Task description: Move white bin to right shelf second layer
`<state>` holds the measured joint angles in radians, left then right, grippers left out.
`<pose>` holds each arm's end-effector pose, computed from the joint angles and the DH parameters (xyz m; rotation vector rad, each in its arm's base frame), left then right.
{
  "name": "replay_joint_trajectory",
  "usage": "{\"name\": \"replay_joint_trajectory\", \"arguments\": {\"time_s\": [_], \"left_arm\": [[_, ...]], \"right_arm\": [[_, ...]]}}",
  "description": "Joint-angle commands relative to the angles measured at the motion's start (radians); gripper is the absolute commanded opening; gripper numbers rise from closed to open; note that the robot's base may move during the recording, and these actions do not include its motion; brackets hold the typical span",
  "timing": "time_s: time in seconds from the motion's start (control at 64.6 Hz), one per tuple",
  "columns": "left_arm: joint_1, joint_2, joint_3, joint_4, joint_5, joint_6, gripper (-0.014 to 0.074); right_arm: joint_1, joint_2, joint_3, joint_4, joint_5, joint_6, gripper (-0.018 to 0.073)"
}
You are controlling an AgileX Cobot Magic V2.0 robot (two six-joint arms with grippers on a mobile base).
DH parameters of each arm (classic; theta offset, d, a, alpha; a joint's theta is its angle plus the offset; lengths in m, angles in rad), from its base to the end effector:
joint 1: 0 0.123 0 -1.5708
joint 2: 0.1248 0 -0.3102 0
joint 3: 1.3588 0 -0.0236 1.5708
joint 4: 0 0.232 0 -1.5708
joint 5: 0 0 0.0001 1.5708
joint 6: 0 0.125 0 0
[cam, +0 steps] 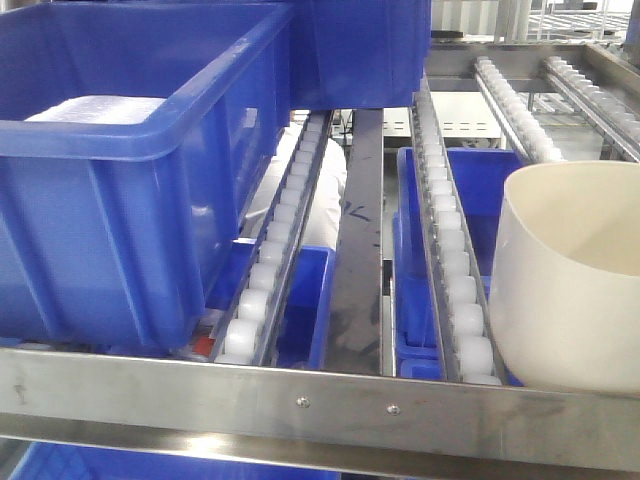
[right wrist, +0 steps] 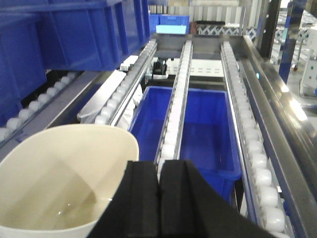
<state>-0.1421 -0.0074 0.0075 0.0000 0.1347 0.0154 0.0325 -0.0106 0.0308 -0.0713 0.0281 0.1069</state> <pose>0.0454 -0.0065 0.1970 0.1274 1.6143 -0.0978 0.0466 0.0013 0.2022 0.0040 1.5321 0.0527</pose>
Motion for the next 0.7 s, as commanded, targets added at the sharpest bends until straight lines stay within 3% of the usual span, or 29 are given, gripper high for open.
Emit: {"name": "replay_joint_trajectory", "arguments": {"time_s": [0.0, 0.681], "left_arm": [[-0.004, -0.015, 0.037, 0.000, -0.087, -0.003, 0.0085], [-0.004, -0.015, 0.037, 0.000, -0.087, -0.003, 0.0085]], "right_arm": [[-0.004, -0.020, -0.016, -0.009, -0.076, -0.003, 0.0056], [-0.004, -0.020, -0.017, -0.009, -0.076, -0.003, 0.0056]]}}
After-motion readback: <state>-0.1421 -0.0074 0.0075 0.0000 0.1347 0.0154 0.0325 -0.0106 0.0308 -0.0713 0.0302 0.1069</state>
